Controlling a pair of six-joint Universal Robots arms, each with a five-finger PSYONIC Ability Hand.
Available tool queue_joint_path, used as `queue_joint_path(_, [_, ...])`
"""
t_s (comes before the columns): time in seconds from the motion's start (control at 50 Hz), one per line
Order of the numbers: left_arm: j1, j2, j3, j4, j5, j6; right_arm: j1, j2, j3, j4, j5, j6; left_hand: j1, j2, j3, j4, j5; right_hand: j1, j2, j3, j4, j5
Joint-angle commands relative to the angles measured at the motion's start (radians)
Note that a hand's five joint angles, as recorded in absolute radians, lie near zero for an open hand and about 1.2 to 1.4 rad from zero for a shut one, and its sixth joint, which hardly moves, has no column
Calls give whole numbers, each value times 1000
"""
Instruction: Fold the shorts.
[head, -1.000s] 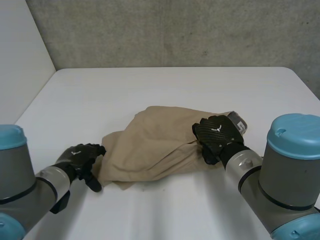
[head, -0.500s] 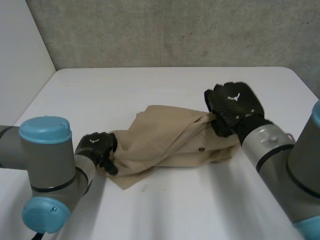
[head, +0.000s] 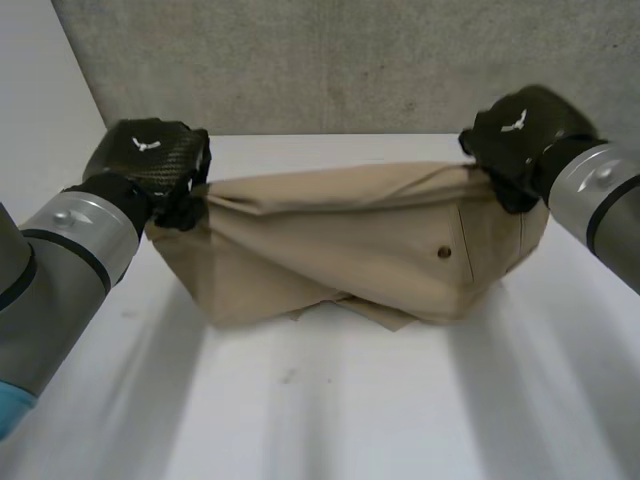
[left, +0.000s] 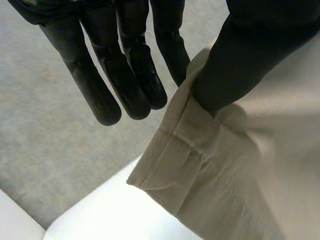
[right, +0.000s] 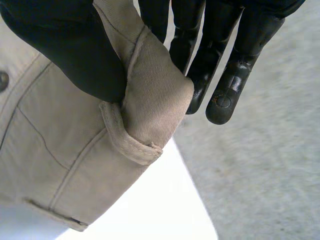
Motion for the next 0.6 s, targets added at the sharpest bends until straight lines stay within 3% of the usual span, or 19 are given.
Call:
queue_joint_path(0.02, [0,-199,70,-59,12,59,11,168,-53,64,-7,-30,274,201,210,203,258,417,216,217,205,245])
queue_joint_path(0.16, [2,-486,342,-55,-33,123,12,382,-188,41,-1,-21,274,201,210,203,258,417,216,217,205,245])
queue_joint_path(0.24, [-1,-607,606,-39,-97,203,12,468,-336,-74,27,13,274,201,210,203,258,417,216,217,205,245])
queue_joint_path(0.3, [-1,-666,783,15,-111,286,12,501,-441,-265,59,37,274,201,210,203,258,417,216,217,205,245])
queue_joint_path(0.38, [-23,-700,1030,188,-120,401,12,511,-540,-557,70,30,274,201,210,203,258,417,216,217,205,245])
queue_joint_path(0.4, [-36,-700,1097,283,-123,422,12,509,-553,-607,68,30,274,201,210,203,258,417,216,217,205,245])
queue_joint_path(0.5, [-59,-663,1136,553,-128,419,15,468,-573,-981,50,43,274,201,210,203,258,417,216,217,205,245])
queue_joint_path(0.6, [-67,-595,1069,610,-134,358,15,449,-565,-1054,45,71,274,201,210,203,258,417,216,217,205,245])
